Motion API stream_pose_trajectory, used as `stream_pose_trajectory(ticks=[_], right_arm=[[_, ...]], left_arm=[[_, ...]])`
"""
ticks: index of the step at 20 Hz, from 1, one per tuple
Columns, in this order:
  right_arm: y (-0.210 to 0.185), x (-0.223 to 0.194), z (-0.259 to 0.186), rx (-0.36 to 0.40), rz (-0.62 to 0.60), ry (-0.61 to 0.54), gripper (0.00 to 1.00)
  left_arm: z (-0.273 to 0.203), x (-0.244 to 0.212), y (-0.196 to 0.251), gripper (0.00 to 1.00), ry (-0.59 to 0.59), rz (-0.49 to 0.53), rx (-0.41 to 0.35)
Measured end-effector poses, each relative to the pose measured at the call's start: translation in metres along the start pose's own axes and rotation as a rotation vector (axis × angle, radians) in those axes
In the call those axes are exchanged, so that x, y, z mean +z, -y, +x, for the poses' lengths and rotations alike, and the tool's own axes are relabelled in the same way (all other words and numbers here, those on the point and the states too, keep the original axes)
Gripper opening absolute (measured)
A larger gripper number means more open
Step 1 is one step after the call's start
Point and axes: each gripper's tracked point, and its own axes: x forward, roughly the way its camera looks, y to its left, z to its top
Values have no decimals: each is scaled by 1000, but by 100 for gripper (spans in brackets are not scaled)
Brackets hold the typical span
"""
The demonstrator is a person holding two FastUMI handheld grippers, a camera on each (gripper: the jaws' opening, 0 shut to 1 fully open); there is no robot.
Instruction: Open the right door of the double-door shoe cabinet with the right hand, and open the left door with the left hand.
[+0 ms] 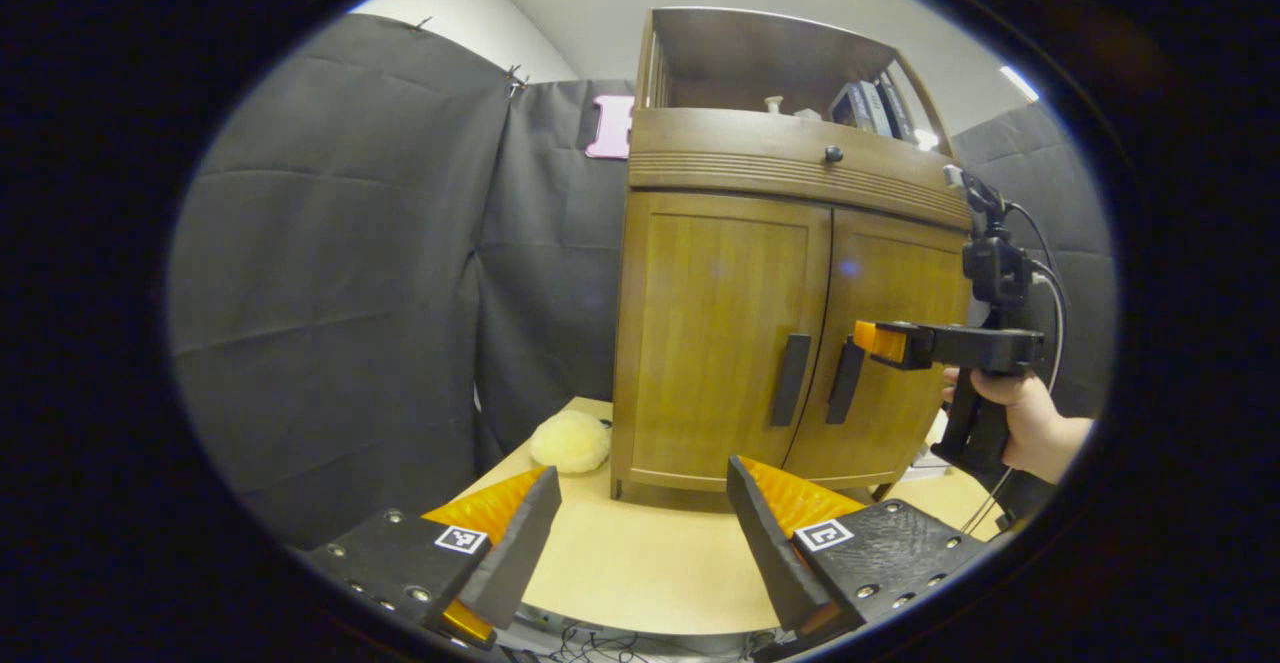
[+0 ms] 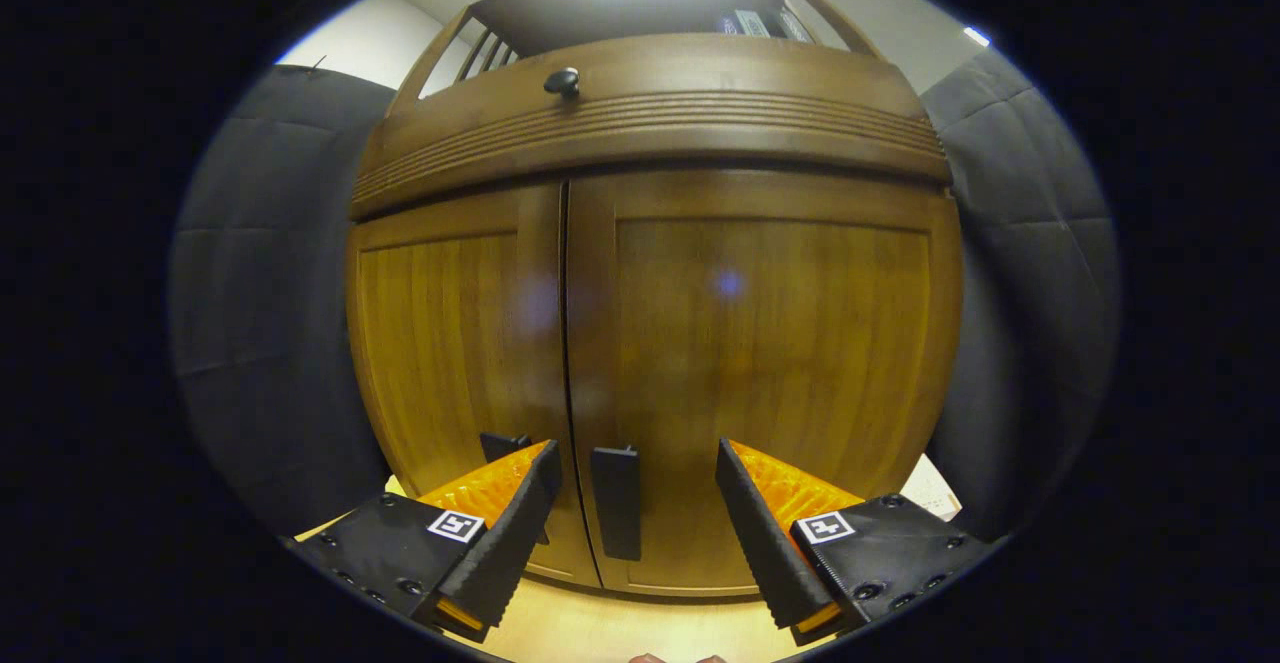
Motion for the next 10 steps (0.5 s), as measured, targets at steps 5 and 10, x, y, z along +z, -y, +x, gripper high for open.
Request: stream_pose_trajectory(ticks=[5, 10], right_arm=[[-8, -16, 23, -6, -20, -35, 98], [-24, -28, 39, 7, 19, -57, 75]], left_arm=[[3, 0, 3, 96, 17, 18, -29], [10, -7, 2, 96, -16, -31, -48]])
